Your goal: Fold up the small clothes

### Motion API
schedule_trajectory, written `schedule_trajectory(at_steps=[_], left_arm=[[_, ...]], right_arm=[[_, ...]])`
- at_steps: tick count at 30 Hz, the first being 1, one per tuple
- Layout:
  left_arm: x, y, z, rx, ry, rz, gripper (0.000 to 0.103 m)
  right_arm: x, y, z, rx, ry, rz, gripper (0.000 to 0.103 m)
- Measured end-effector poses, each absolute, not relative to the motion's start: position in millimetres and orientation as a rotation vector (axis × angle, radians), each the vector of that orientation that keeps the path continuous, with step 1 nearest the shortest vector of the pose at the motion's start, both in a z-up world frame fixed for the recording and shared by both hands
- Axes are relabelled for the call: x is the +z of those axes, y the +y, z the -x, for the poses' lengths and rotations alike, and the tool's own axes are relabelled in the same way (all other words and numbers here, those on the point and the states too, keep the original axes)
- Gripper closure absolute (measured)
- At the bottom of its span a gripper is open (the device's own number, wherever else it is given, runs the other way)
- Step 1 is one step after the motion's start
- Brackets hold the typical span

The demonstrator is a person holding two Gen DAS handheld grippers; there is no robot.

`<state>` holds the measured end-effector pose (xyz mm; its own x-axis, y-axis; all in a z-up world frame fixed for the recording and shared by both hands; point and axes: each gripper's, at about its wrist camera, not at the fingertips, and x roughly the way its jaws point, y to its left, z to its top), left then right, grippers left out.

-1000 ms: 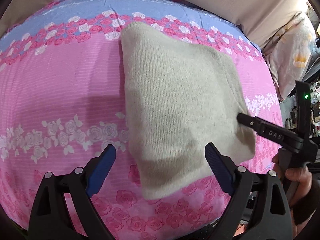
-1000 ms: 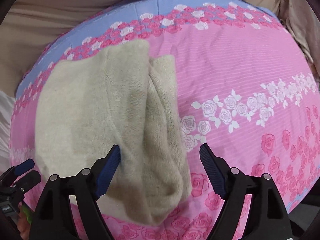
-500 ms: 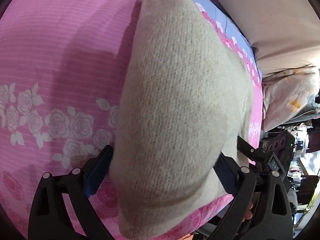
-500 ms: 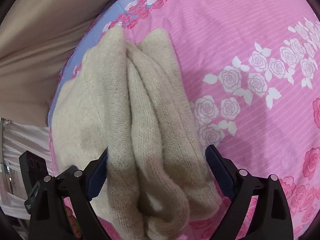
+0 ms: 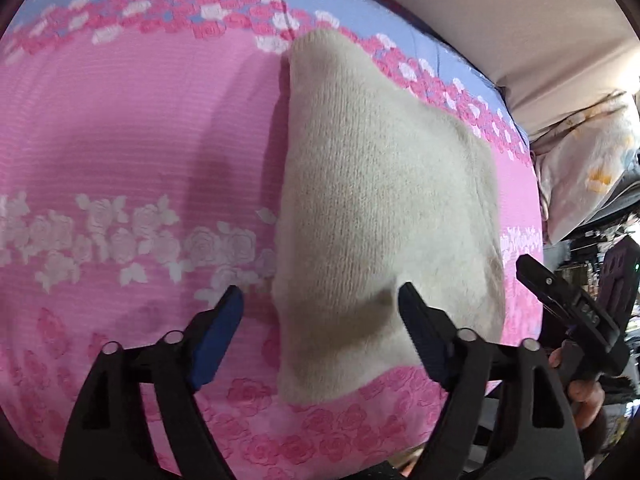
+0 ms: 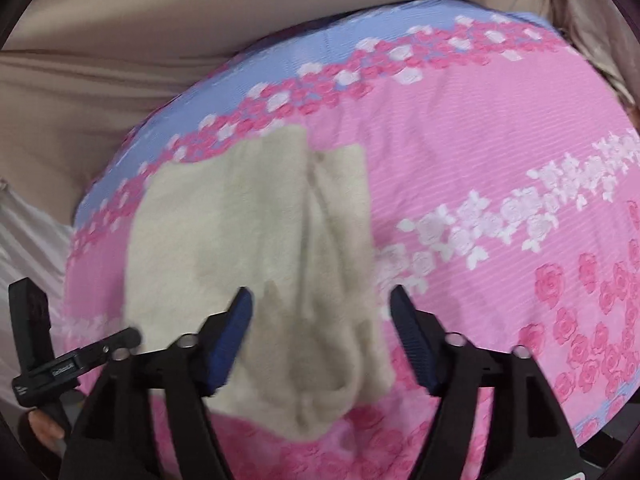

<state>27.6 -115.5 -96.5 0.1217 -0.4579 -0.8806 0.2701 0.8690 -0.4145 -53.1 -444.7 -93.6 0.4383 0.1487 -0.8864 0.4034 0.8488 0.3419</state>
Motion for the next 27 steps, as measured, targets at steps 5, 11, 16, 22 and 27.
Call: schedule_trajectory(at_steps=[5, 11, 16, 22, 27], left_arm=[[-84.8, -92.5, -19.1, -0.511, 1.325, 0.201, 0.019], [-56.7, -27.7, -20.0, -0.374, 1.195, 0.290, 0.019], [-50.0, 26.1, -19.4, -0.264, 1.168, 0.376, 0.019], [-53.6, 15.5, -13.1, -0.276, 1.188, 0.373, 0.019], [-65.3, -14.7, -9.7, -0.336, 1.248, 0.306, 0.019]], right_arm=[[-121.2, -412.4, 45.7, -0.140, 1.210, -0.590, 0.087], [3.1, -319.3, 0.8, 0.312, 0.962, -0.615, 0.090], [54.9, -264.5, -16.8, 0.400, 0.876, -0.394, 0.091], [-47.6, -415.4, 9.1, -0.005, 1.071, -0.601, 0.100], [-143.6, -462.4, 56.8, -0.163, 1.224, -0.736, 0.102]])
